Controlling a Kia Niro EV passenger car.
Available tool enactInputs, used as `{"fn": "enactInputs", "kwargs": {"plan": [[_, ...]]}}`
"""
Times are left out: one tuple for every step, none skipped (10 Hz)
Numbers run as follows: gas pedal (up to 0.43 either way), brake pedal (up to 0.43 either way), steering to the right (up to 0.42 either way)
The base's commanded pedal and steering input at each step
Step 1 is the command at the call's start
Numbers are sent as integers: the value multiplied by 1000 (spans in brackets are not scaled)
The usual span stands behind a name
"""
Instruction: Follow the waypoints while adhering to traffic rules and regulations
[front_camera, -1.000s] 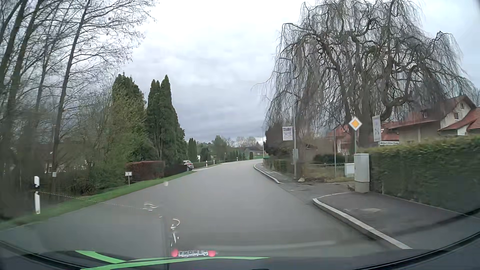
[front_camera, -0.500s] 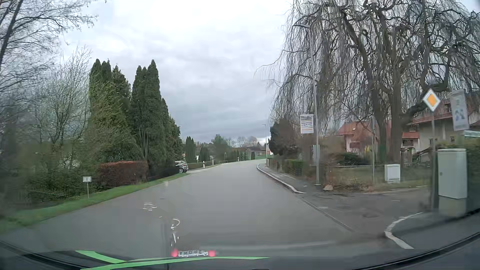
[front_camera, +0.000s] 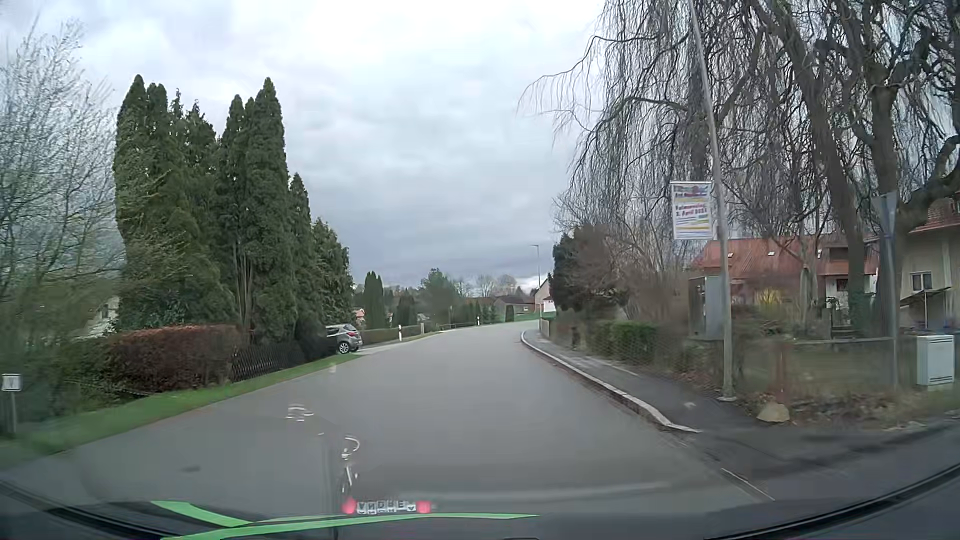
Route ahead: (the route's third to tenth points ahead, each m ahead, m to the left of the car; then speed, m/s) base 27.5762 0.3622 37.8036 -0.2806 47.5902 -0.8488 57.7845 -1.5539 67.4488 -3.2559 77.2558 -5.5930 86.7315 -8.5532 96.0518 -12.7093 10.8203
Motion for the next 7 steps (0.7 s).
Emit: {"fn": "enactInputs", "kwargs": {"plan": [[79,0,-3],[79,0,-3],[79,0,-3],[79,0,-3],[79,0,-3],[79,0,-3],[79,0,-3]]}}
